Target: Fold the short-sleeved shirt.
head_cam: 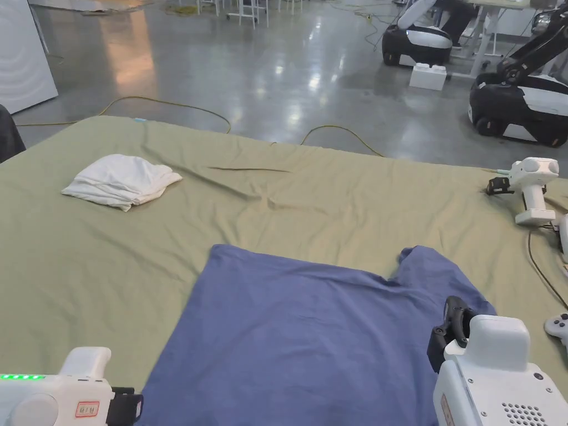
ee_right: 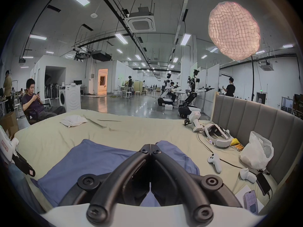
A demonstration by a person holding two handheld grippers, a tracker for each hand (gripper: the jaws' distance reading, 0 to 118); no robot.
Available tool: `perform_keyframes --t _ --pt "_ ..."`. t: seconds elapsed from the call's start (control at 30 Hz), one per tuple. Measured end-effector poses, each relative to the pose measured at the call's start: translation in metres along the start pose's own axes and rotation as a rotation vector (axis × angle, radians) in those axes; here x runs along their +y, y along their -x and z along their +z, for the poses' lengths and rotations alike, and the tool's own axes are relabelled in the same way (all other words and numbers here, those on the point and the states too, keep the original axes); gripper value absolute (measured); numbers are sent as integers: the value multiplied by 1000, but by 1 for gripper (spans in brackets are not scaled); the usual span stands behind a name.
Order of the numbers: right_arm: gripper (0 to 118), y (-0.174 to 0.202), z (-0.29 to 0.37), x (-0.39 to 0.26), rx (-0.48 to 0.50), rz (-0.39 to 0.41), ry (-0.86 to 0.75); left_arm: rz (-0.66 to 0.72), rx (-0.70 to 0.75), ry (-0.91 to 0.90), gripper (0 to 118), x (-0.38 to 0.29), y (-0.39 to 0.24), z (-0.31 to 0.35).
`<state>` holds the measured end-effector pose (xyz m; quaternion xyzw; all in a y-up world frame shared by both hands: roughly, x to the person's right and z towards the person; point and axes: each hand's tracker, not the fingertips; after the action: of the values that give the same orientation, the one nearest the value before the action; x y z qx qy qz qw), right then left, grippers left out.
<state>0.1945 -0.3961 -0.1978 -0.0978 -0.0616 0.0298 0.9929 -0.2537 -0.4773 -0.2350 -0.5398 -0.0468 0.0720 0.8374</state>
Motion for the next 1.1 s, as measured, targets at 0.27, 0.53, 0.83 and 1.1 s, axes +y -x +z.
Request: perform_keyframes --t 0.27,0.53,0.83,1.1 --pt "0 -6 -3 -9 -10 6 52 -24 115 145 55 -2 -4 -33" --pt "0 -16 2 -18 -27 -8 88 -87 166 119 30 -10 -19 -45" --pt "1 -52 18 -23 -90 16 202 -96 89 97 8 -13 -11 -40" --pt "58 -116 33 -62 -98 37 617 -56 43 70 8 -14 -15 -15"
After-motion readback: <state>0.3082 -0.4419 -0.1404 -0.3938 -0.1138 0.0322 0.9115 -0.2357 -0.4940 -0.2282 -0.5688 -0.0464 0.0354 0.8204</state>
